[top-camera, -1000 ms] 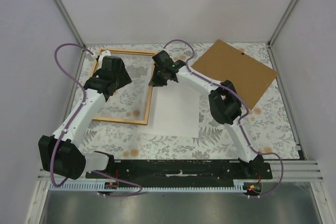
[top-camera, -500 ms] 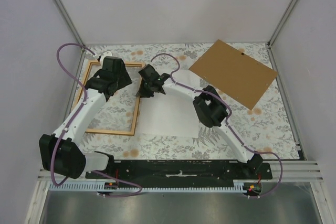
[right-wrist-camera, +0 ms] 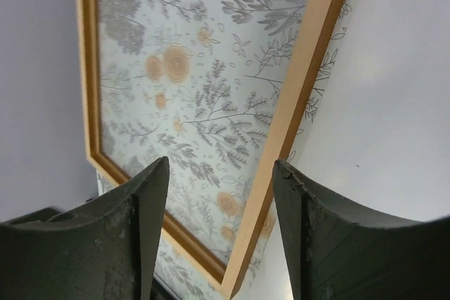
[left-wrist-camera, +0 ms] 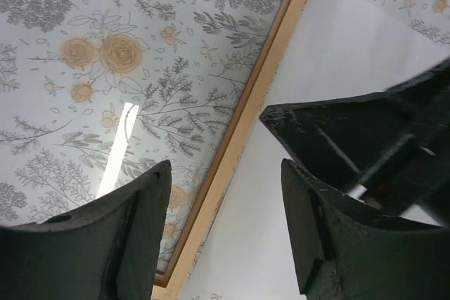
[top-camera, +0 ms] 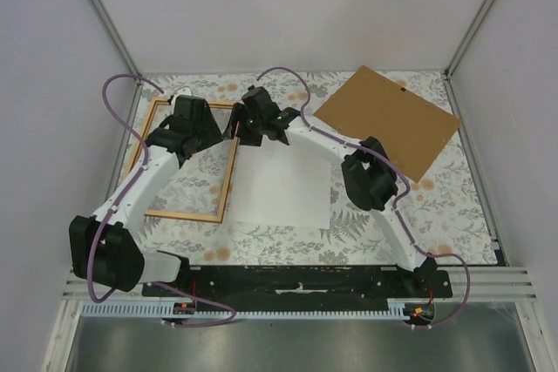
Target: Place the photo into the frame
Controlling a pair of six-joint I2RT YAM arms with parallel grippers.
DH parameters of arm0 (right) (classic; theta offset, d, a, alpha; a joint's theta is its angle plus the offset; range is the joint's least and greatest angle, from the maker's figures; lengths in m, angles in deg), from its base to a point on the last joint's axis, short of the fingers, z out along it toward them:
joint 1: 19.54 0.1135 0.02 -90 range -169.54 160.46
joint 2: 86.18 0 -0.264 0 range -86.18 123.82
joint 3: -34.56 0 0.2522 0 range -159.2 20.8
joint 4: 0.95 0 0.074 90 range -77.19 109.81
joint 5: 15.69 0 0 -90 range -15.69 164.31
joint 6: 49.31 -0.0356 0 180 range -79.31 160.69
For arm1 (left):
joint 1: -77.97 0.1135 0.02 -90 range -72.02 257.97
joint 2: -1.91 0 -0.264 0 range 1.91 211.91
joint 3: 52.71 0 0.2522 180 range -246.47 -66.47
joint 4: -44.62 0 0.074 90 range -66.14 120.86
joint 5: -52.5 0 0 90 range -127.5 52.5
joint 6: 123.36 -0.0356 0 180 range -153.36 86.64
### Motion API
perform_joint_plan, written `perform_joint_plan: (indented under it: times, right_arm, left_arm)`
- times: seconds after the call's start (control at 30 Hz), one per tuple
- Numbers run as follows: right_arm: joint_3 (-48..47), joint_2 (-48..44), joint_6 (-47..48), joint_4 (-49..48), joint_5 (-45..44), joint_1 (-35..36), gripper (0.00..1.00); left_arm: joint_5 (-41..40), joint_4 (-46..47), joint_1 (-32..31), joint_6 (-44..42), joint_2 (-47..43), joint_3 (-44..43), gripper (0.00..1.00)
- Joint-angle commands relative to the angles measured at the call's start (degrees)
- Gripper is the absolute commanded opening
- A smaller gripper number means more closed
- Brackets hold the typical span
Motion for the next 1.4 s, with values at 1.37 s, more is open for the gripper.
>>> perform_joint_plan:
  times: [1.37]
  right_arm:
    - [72.52,-44.21,14.49,-21.81,8.61,-23.83,0.78]
  left_arm:
    - [8.84,5.57,-21.88,2.48,14.88,20.29,0.62]
